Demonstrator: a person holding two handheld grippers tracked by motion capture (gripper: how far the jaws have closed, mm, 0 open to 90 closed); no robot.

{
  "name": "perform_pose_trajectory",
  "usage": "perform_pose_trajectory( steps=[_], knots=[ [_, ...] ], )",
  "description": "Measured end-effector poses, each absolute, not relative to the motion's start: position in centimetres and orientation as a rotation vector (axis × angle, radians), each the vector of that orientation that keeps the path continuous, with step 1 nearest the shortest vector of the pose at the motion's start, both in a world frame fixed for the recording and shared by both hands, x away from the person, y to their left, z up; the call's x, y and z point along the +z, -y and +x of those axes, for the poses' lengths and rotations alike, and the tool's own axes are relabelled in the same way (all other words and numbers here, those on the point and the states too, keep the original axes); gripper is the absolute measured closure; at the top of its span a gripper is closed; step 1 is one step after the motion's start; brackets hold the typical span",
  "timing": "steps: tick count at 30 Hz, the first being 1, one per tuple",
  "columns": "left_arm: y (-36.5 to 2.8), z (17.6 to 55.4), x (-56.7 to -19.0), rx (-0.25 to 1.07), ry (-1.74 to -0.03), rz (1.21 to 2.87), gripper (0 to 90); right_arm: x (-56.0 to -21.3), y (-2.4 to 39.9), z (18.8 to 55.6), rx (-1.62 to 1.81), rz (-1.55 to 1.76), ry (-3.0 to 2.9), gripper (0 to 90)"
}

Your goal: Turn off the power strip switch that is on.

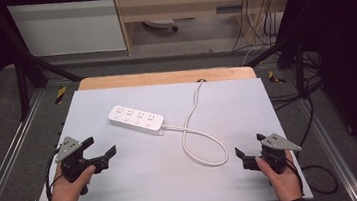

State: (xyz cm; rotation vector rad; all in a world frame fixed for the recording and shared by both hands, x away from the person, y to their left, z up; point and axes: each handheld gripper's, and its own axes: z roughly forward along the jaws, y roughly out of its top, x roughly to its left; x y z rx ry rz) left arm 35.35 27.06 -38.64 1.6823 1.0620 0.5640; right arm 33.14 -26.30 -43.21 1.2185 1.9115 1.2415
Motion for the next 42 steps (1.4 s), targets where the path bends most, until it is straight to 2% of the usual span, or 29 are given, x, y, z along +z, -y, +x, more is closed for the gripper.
perform_pose_trajectory(
  steps=[12, 20, 39, 42],
  knots=[
    [-23.6, 38.0, -37.3, 0.540, -1.010, 1.699, 7.5, -43.0, 25.9, 32.9, 1.249, 1.217, -1.931, 5.6],
    [-23.3, 39.6, -37.5, 0.505, -1.017, 1.684, 7.7, -43.3, 25.5, 33.0, 1.223, 1.234, -1.951, 5.4],
    [-21.3, 43.5, -38.2, 0.545, -1.016, 1.725, 7.9, -43.5, 25.4, 33.2, 1.219, 1.234, -1.981, 5.3],
    [-21.1, 44.1, -38.4, 0.514, -1.014, 1.710, 8.4, -43.5, 25.4, 33.2, 1.217, 1.222, -1.983, 5.5]
  ],
)
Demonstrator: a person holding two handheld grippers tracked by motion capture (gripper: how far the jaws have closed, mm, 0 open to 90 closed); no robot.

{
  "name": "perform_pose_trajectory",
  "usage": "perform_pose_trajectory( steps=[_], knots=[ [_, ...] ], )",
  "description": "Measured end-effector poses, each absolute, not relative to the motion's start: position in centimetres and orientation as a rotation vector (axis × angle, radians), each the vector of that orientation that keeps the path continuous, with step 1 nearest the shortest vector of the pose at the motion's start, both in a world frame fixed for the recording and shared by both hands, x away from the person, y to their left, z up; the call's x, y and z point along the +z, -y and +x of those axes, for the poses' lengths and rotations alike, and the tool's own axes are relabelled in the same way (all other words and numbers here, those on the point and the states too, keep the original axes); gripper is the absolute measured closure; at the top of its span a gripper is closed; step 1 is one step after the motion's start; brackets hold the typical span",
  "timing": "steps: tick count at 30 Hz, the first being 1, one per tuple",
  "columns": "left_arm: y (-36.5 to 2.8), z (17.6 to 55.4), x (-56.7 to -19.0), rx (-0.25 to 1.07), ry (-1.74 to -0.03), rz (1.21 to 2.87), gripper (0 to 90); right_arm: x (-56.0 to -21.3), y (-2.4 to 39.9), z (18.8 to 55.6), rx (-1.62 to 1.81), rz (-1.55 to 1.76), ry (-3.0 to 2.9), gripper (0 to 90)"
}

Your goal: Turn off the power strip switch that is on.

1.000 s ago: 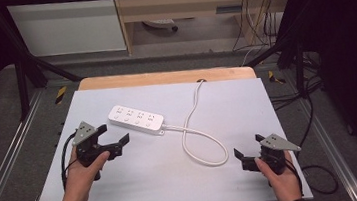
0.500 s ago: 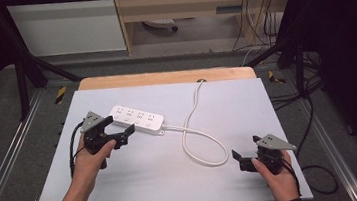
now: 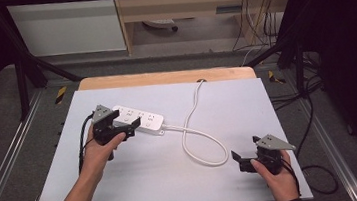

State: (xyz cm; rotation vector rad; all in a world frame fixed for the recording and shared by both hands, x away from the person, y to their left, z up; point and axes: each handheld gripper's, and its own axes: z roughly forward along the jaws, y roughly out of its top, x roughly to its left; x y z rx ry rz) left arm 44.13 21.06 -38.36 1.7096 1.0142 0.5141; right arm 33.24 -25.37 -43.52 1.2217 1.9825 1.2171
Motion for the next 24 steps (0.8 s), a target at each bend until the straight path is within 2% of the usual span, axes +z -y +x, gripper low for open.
perform_pose_trajectory(
  steps=[9, 19, 24],
  knots=[
    [-20.9, 46.1, -39.4, 0.571, -1.044, 1.750, 9.7, -43.6, 25.6, 33.4, 1.206, 1.225, -1.983, 6.2],
    [-21.1, 47.5, -40.8, 0.575, -1.122, 1.751, 11.2, -43.7, 25.7, 33.5, 1.209, 1.259, -1.990, 4.8],
    [-21.2, 47.7, -41.1, 0.581, -1.144, 1.751, 14.9, -43.7, 25.8, 33.5, 1.211, 1.253, -1.990, 3.9]
  ],
)
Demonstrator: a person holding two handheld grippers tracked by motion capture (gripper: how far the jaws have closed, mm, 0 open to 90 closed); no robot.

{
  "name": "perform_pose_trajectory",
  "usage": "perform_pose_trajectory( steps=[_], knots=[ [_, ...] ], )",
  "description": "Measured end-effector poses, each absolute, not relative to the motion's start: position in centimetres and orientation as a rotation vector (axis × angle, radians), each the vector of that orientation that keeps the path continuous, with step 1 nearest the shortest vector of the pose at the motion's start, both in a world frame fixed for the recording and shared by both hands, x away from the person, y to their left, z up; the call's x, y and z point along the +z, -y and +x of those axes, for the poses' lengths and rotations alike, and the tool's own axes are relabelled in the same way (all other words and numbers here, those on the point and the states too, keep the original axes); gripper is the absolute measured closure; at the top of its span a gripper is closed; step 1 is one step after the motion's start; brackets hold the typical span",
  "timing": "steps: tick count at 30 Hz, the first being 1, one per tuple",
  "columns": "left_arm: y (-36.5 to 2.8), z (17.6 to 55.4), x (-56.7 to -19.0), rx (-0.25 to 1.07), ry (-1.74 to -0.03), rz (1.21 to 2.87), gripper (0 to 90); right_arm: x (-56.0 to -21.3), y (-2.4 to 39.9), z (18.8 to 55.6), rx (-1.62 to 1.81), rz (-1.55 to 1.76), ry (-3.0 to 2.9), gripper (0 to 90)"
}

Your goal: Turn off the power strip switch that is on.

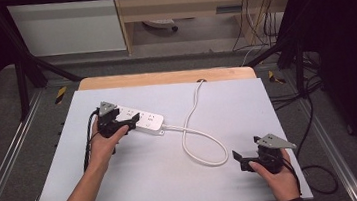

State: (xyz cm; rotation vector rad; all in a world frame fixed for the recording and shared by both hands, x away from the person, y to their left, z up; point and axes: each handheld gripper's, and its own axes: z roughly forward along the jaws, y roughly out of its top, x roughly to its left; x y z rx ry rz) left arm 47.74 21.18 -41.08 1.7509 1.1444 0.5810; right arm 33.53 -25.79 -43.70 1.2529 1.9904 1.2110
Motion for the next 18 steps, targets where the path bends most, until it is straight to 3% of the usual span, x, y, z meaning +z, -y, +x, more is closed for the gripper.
perform_pose_trajectory(
  steps=[3, 6, 11, 18],
  knots=[
    [-21.2, 47.8, -41.2, 0.585, -1.151, 1.752, 25.2, -43.7, 25.8, 33.6, 1.209, 1.257, -1.987, 4.1],
    [-21.0, 47.8, -41.3, 0.580, -1.147, 1.753, 27.6, -43.7, 25.8, 33.6, 1.203, 1.260, -1.992, 4.2],
    [-20.6, 47.8, -41.4, 0.571, -1.128, 1.768, 43.5, -43.8, 25.8, 33.6, 1.198, 1.262, -1.993, 4.2],
    [-19.9, 47.7, -41.4, 0.568, -1.104, 1.778, 58.0, -43.8, 25.8, 33.6, 1.196, 1.254, -1.996, 4.2]
  ],
)
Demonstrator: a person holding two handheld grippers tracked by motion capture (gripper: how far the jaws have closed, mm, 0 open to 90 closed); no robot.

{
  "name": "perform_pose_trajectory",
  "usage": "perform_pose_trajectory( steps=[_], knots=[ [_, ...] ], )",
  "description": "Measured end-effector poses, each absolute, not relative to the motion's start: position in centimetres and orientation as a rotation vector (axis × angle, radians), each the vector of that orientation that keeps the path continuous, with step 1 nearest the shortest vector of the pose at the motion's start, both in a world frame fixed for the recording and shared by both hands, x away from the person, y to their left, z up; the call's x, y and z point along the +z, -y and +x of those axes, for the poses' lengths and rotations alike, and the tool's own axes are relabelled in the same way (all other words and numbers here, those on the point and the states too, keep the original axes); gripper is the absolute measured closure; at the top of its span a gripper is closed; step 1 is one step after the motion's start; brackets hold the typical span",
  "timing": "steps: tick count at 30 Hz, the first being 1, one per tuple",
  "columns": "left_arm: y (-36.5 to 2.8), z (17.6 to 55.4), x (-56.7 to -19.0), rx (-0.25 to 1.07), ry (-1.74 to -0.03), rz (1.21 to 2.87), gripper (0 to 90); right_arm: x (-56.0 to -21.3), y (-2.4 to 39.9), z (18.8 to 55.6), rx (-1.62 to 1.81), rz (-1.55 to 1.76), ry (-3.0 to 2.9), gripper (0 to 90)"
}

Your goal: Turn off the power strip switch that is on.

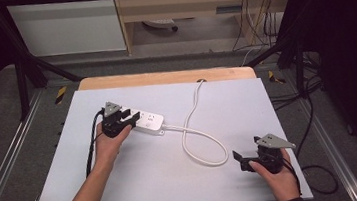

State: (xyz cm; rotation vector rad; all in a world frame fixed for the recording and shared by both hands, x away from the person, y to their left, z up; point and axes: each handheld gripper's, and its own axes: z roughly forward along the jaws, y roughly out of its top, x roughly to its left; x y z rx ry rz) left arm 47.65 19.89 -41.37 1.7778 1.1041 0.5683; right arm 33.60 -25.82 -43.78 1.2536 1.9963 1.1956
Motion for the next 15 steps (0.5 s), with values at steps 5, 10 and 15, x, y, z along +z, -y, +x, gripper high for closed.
perform_pose_trajectory(
  steps=[5, 10, 15],
  knots=[
    [-19.80, 47.72, -41.40, 0.572, -1.106, 1.781, 66.0, -43.76, 25.88, 33.57, 1.203, 1.261, -1.981, 4.2],
    [-19.88, 47.89, -41.61, 0.579, -1.129, 1.787, 70.8, -43.67, 25.72, 33.50, 1.207, 1.251, -1.987, 4.0],
    [-19.84, 47.95, -41.69, 0.550, -1.138, 1.774, 79.3, -43.63, 25.69, 33.50, 1.230, 1.251, -1.977, 3.6]
  ],
)
